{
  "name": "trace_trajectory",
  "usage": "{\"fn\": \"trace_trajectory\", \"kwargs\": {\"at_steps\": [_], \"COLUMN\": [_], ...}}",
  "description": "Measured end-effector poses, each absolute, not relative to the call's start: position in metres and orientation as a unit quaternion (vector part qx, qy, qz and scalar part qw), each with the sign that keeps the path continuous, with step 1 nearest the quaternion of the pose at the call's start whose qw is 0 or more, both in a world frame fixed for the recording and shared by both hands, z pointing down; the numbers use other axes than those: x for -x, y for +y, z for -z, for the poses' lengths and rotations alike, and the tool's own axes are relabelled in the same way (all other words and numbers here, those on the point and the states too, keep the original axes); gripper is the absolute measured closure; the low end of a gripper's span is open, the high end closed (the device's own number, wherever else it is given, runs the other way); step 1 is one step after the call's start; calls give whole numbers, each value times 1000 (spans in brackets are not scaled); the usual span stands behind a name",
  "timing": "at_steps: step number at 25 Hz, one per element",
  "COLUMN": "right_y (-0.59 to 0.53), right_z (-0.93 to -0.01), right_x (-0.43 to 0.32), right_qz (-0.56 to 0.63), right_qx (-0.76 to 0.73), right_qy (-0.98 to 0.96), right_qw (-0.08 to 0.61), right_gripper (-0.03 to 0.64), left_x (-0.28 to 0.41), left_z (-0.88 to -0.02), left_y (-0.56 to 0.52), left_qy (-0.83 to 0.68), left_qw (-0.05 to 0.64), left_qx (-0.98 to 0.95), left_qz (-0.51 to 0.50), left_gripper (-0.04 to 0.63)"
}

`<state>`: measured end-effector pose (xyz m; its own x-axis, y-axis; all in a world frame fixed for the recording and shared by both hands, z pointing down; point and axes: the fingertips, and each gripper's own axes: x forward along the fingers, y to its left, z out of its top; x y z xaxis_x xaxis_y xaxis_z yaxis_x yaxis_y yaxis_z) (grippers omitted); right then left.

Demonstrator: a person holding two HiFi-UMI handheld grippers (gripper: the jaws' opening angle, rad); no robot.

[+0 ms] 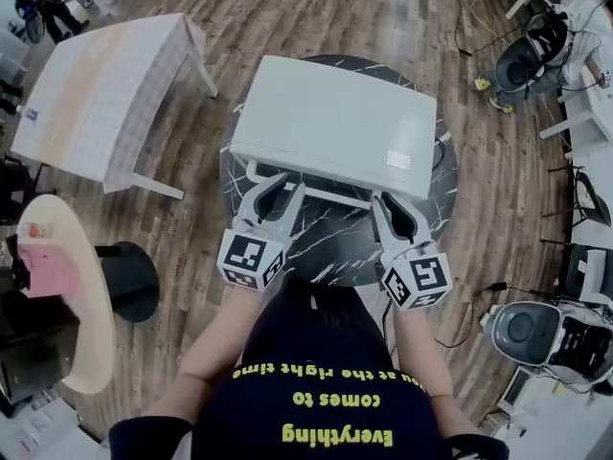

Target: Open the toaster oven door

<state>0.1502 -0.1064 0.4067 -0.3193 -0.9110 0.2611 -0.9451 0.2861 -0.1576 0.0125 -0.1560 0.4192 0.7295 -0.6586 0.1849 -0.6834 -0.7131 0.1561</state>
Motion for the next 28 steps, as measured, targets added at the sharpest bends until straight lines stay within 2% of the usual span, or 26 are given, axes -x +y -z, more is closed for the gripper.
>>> {"fn": "trace_trajectory", "kwargs": {"at_steps": [7, 15, 19, 28], "right_y": [-102, -99, -101, -102], "right_z": [-431, -453, -472, -489], "right_x": [-137, -126, -120, -107], "right_qz": [-152, -125, -130, -101], "right_qx": [-547, -525, -505, -465], "right_qy": [-818, -825, -826, -825], "right_qw": [97, 169, 213, 305], "right_gripper": [466, 399, 335, 311], "left_x": [-9, 9, 16, 28], "left_z": [-430, -445, -461, -464], "left_y": [-150, -163, -170, -185], "left_qy": [-371, -402, -415, -433], "left_qw": [115, 127, 170, 174], "left_qx": [-919, -901, -888, -877], "left_qz": [-72, -101, -103, -113], "left_gripper": [460, 344, 271, 264]}}
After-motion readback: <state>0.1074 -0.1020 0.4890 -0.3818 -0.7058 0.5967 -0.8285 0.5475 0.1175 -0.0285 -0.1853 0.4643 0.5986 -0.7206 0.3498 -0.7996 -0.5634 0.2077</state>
